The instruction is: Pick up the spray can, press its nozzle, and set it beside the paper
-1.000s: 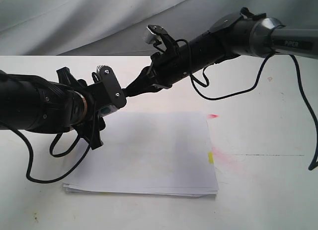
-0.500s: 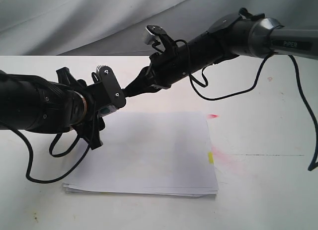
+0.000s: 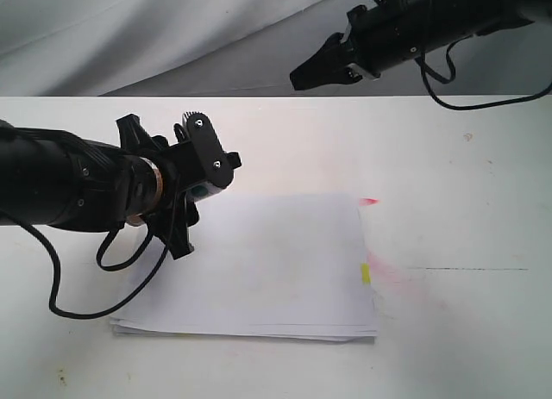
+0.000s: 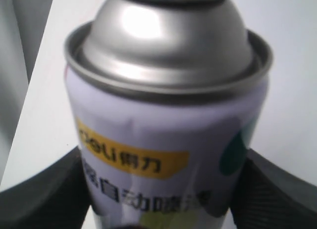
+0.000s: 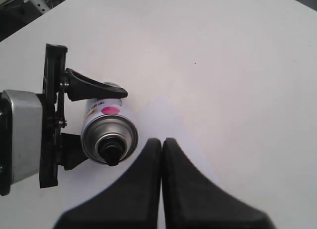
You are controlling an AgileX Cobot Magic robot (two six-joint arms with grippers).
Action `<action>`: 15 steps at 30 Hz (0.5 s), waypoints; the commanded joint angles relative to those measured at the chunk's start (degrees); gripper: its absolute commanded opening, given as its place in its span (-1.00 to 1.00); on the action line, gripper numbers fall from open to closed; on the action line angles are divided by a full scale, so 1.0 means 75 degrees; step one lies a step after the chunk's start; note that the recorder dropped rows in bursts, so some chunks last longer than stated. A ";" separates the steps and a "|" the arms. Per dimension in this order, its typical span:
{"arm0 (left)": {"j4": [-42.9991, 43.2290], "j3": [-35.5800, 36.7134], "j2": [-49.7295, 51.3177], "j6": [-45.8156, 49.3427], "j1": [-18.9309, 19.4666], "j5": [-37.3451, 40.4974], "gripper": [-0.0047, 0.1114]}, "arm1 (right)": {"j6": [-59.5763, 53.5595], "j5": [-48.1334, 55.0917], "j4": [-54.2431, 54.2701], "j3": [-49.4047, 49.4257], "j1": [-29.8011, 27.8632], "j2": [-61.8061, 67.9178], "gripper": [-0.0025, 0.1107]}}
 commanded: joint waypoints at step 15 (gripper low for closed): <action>0.0069 -0.0088 -0.0708 -0.0957 -0.0012 -0.0152 -0.92 | 0.0328 0.0260 -0.0216 0.0039 -0.0265 -0.0317 -0.96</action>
